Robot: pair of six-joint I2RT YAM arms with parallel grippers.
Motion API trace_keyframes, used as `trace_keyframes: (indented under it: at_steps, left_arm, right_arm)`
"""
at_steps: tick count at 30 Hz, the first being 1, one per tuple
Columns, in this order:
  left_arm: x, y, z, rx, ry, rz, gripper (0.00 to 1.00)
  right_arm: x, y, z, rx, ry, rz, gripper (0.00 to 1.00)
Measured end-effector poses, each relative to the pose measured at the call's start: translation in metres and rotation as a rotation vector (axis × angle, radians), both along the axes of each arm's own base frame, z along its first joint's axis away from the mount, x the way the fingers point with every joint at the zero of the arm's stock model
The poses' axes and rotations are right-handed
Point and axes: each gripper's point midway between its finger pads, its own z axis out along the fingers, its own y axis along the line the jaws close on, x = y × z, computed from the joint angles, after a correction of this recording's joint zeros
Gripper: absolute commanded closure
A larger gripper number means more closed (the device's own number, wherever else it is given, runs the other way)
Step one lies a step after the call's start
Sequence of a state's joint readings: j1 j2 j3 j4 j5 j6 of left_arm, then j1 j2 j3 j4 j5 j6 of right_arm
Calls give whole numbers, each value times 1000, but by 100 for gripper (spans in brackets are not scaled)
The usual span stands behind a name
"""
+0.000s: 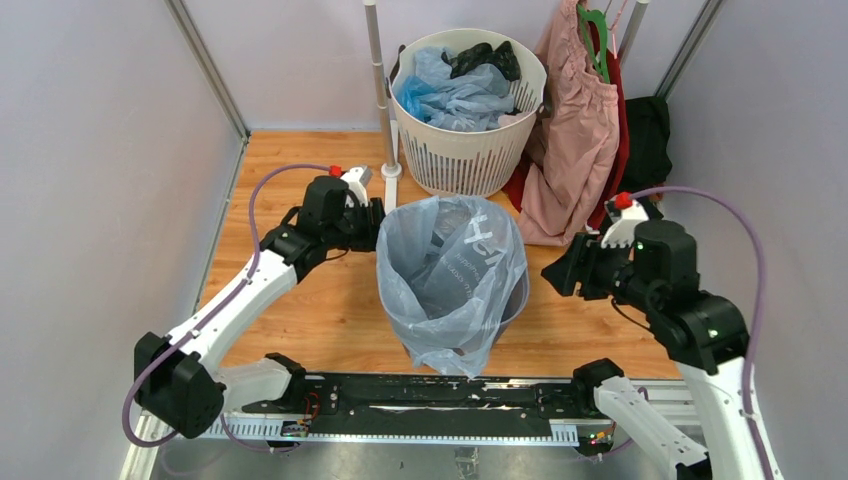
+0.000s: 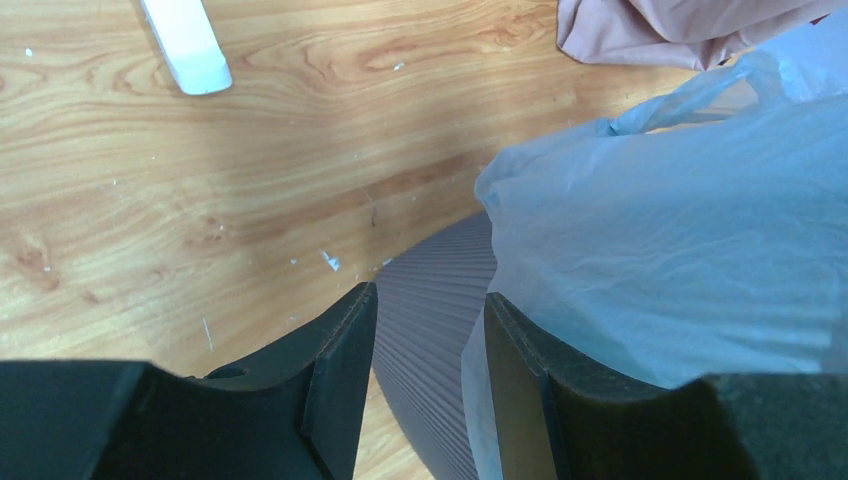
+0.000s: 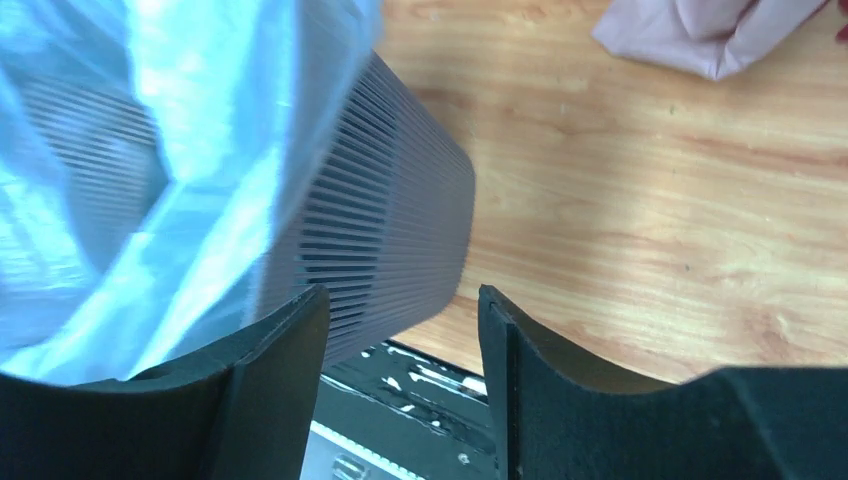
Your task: Put the trash bags into the trash bin
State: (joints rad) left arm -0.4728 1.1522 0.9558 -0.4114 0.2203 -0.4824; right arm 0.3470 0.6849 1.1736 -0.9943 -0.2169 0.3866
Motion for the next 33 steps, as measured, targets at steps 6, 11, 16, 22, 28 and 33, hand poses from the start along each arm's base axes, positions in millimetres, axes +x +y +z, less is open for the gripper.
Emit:
trace_keyframes:
  at_steps: [6, 11, 16, 22, 28, 33]
  left_arm:
    - [5, -1, 4, 6, -23, -1, 50]
    - [-1, 9, 20, 13, -75, 16, 49]
    - [-13, 19, 31, 24, -103, 25, 49]
    - [-27, 28, 43, 34, -120, 22, 49]
    - [-40, 32, 60, 7, -158, 9, 50]
    - [-57, 35, 63, -21, -175, -12, 53]
  right_arm:
    - [-17, 9, 59, 105, -78, 44, 32]
    - [-30, 27, 77, 213, -32, 115, 32]
    - [-34, 39, 76, 273, 59, 135, 36]
    - [-37, 45, 78, 326, 137, 118, 44]
    - [-43, 44, 87, 345, 171, 99, 47]
    - [-54, 34, 62, 301, 219, 65, 48]
